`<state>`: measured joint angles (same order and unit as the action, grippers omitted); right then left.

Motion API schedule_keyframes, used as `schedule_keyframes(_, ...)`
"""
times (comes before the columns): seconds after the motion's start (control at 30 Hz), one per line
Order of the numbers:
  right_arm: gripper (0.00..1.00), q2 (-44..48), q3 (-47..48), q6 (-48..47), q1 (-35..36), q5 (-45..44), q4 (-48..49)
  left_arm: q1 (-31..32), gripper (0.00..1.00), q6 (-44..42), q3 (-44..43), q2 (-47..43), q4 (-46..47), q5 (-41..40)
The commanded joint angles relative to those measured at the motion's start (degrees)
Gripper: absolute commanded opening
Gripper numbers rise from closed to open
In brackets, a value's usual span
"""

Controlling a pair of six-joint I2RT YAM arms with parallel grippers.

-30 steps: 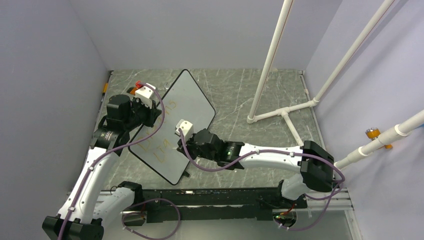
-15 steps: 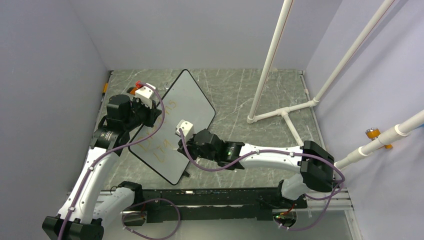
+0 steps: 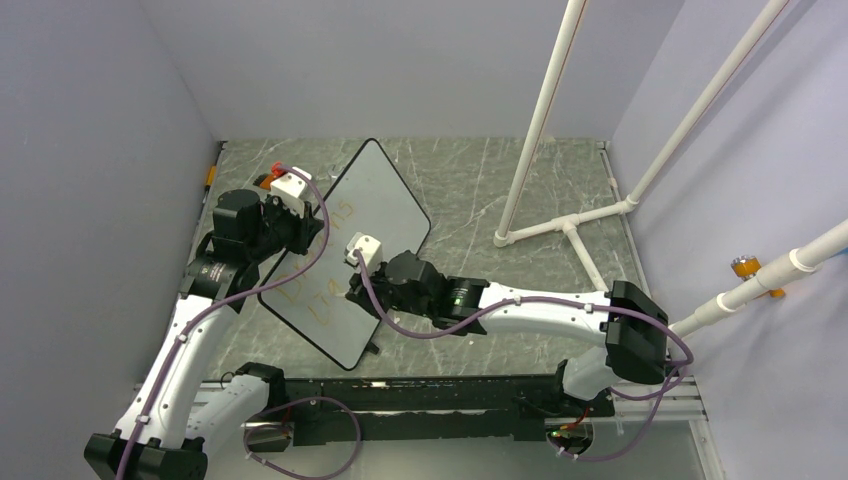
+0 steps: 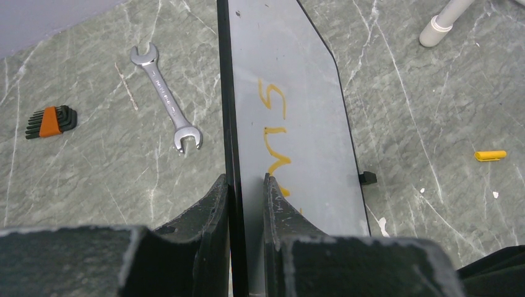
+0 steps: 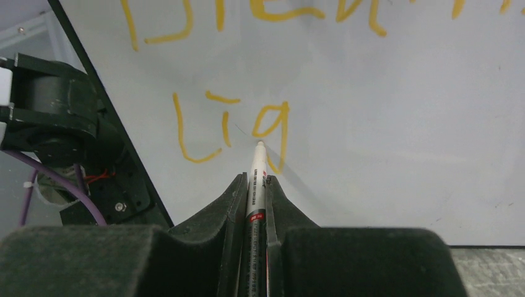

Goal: Write a sentence on the whiteboard

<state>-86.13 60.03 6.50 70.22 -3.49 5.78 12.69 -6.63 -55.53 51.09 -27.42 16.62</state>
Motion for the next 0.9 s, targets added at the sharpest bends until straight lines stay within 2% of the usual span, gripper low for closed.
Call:
schedule_keyframes(0.0, 0.00, 1.17, 3.45, -0.90, 0.28, 1.04, 0.37, 1.20, 0.00, -4.58, 1.85, 0.66, -8.45, 2.37)
schedule_keyframes(0.37, 0.00, 6.32, 2.68, -1.31, 0.28, -1.59, -0.24, 1.19, 0.00, -4.54, 1.84, 0.61, -8.53, 2.27)
schedule_keyframes(0.63, 0.00, 3.61, 5.47, -1.24, -0.05, -4.74, 0.46, 1.20, 0.00, -4.44, 1.96, 0.42, -8.44, 2.10)
schedule_keyframes(0.87, 0.00, 0.28, 9.00, -0.70, -1.80, -3.69, 0.71, 1.20, 0.00, -4.57, 1.88, 0.28, -8.44, 2.32)
